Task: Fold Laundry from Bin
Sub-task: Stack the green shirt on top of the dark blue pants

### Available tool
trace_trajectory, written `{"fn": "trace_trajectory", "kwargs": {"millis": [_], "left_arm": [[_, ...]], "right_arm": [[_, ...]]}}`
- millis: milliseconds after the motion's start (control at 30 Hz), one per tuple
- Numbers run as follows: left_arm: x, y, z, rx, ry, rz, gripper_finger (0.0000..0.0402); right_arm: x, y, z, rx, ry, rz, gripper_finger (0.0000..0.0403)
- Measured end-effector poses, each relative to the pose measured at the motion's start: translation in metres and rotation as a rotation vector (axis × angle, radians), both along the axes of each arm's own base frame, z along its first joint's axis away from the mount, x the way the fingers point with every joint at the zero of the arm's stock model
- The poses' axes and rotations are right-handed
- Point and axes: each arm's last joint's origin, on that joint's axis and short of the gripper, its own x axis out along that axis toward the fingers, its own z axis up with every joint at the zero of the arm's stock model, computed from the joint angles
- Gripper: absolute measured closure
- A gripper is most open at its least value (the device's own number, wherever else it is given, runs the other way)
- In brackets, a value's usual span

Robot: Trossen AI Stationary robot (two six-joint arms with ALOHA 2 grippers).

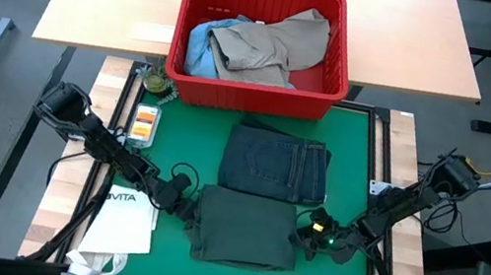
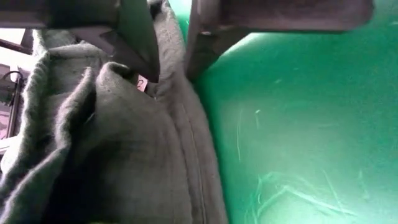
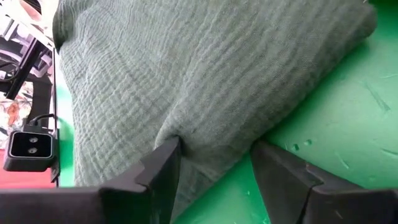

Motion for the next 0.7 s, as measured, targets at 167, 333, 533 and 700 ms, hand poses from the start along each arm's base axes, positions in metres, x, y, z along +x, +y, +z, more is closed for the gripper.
{"fn": "trace_trajectory", "kwargs": {"millis": [167,333,533,700], "left_arm": [[0.0003,-0.0001,0.0004,-0.002,-0.006,0.0,0.038],[0.0007,-0.0003,0.0008,0.013,-0.016,-0.018,0.0395],[0.0028,-0.0013,0.0033,0.0,-0.049,-0.019,0.0399],[0.0065,-0.0032,0.0082,-0.02,-0.112,-0.034,0.04]], "right_arm": [[0.0,-0.0004,0.0,-0.009,-0.004,-0.005,0.0267],[-0.0001,-0.0012,-0.0004,-0.027,-0.009,-0.017,0.0342],[0.0001,-0.0013,-0.0002,-0.066,-0.015,0.008,0.0392],[0.0001,-0.0011,0.0,-0.063,-0.015,0.012,0.0379]]}}
